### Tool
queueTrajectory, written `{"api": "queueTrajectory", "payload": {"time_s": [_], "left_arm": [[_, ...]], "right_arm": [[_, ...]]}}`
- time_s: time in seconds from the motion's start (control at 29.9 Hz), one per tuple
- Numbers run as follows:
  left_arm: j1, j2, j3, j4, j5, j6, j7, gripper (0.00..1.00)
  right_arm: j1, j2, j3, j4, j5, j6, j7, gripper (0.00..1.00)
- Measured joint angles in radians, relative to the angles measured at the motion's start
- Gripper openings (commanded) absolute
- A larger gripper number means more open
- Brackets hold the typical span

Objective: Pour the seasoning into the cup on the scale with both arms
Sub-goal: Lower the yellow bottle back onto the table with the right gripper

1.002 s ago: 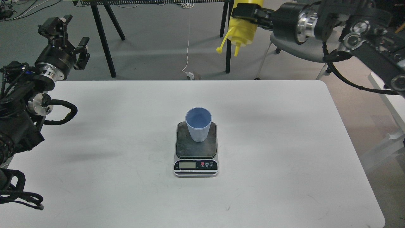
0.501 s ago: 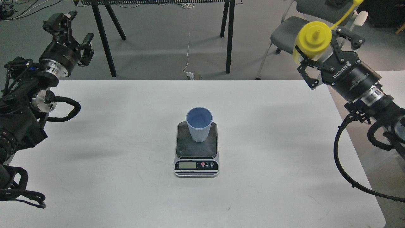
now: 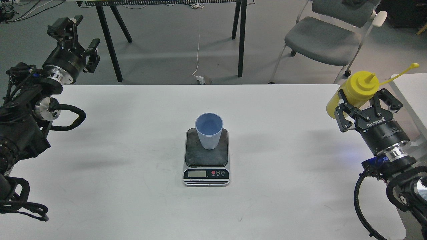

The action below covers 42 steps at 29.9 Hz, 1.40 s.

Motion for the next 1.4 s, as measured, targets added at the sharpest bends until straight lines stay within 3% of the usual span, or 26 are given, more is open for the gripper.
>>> {"api": "queueTrajectory", "payload": {"time_s": [0.23, 0.47, 1.14, 1.4], "left_arm": [[0.002, 0.001, -0.001, 0.0, 0.001, 0.0, 0.0, 0.79], [0.002, 0.013, 0.0, 0.0, 0.004, 0.0, 0.0, 0.79], [0.007, 0.011, 0.002, 0.001, 0.006, 0.0, 0.0, 0.79], [0.007, 0.008, 0.002, 0.001, 0.008, 0.0, 0.0, 0.79]], "right_arm": [[-0.02, 0.146, 0.013, -0.089, -0.002, 0.0, 0.016, 0.51], [-0.045, 0.211, 0.015, -0.166, -0.003, 0.0, 0.021, 0.51], [-0.041, 0.273, 0.008, -0.299, -0.015, 0.0, 0.021, 0.55], [-0.041, 0.274, 0.001, -0.302, -0.029, 0.0, 0.021, 0.63]]}}
